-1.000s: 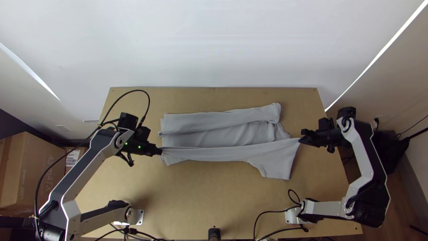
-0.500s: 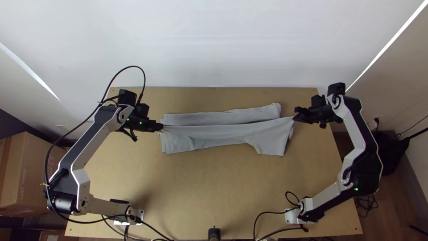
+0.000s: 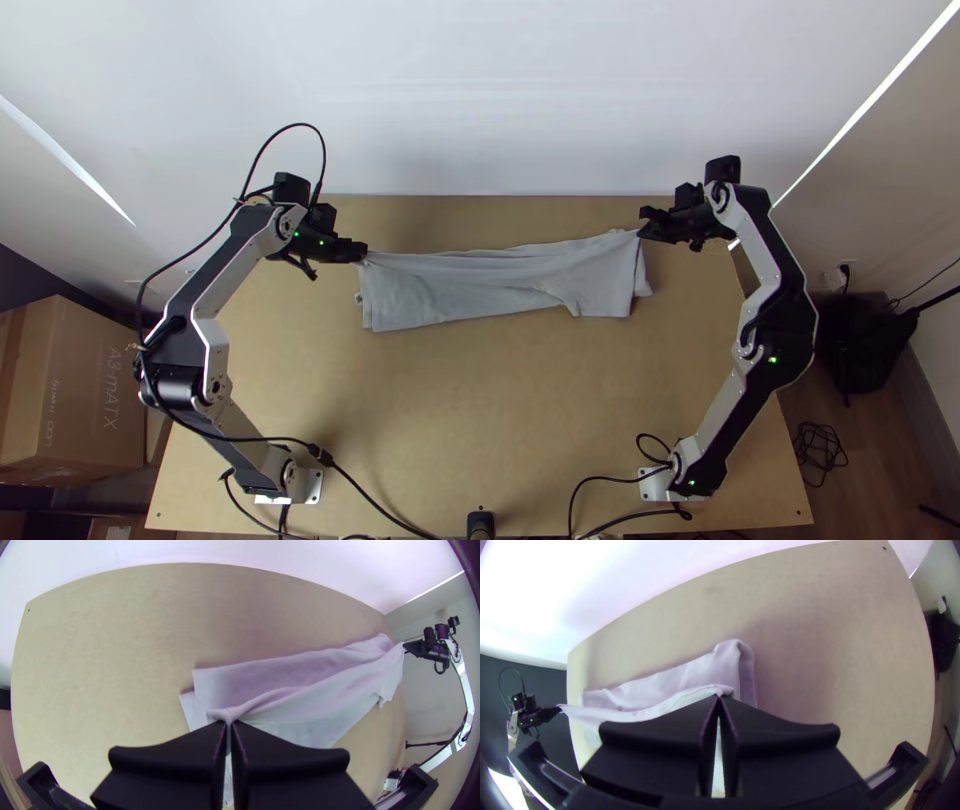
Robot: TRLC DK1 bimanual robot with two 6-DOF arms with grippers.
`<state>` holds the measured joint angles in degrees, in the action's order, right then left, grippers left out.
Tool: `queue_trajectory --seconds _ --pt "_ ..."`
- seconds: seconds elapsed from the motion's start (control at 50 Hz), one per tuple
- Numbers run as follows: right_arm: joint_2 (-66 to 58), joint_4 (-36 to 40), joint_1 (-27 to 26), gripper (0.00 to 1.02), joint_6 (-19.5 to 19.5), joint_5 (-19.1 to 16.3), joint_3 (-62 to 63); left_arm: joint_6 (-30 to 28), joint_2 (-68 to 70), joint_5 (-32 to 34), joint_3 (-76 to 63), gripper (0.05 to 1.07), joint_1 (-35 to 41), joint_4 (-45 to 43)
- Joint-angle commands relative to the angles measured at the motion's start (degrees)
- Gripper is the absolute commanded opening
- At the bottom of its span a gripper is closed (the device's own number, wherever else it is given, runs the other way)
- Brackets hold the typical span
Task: Fold the t-shirt
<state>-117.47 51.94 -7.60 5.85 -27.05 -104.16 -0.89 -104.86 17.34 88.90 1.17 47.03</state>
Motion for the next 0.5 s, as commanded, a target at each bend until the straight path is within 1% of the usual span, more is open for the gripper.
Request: queue_trajectory --seconds 0.0,0.06,0.08,0.12,0.14,0.16,0.18,0.2,0.22,0.24,0.26,0.3,0.4,0.48 --pt "-4.1 -0.8 0.5 0.03 2.3 -0.4 -3.2 0.0 -2.6 0.2 1.7 0.08 -0.8 -1.3" --pt "-5.5 -1.6 0.8 0.03 2.8 0.2 -3.9 1.0 -3.4 0.2 1.6 0.09 -0.8 -2.6" --pt "-5.8 -2.0 0.8 0.03 3.0 0.6 -3.9 1.2 -3.7 0.2 1.6 0.13 -0.8 -3.1" --pt "-6.8 -3.0 0.8 0.04 3.7 1.8 -4.1 1.4 -4.1 0.2 1.6 0.30 -0.8 -3.5" --pt "-7.2 -3.3 0.8 0.08 4.1 2.3 -4.4 1.4 -4.3 0.2 1.4 0.47 -0.7 -3.7" --pt "-7.6 -3.3 0.8 0.19 4.3 2.6 -4.5 1.4 -4.5 0.1 1.1 0.63 -0.6 -3.7" --pt "-7.8 -3.3 0.8 0.35 4.3 3.0 -4.5 1.3 -4.5 -0.1 0.8 0.79 -0.5 -3.7" --pt "-7.8 -3.3 0.8 0.57 4.3 3.3 -4.5 1.1 -4.6 -0.3 0.5 0.89 -0.3 -3.7" --pt "-7.8 -3.5 0.8 0.80 4.4 3.6 -4.4 1.0 -4.6 -0.5 0.0 0.97 -0.2 -3.7" --pt "-7.7 -3.5 0.7 0.95 4.4 4.1 -4.2 1.0 -4.6 -0.6 -0.2 1.01 -0.1 -3.9" --pt "-7.7 -3.6 0.7 0.99 4.5 4.7 -4.2 1.0 -4.4 -0.8 -0.5 1.03 0.0 -4.0" --pt "-7.2 -4.0 0.3 0.99 5.1 5.3 -4.0 1.0 -3.9 -0.8 -1.4 1.03 0.0 -4.2" --pt "-3.3 -7.0 -1.5 0.99 7.1 5.3 -0.8 1.5 -1.0 -0.5 -5.3 1.03 -1.0 -7.2" --pt "0.2 -7.0 -2.9 0.99 8.0 4.7 2.0 1.6 0.9 -0.1 -8.0 1.03 -2.0 -7.8"
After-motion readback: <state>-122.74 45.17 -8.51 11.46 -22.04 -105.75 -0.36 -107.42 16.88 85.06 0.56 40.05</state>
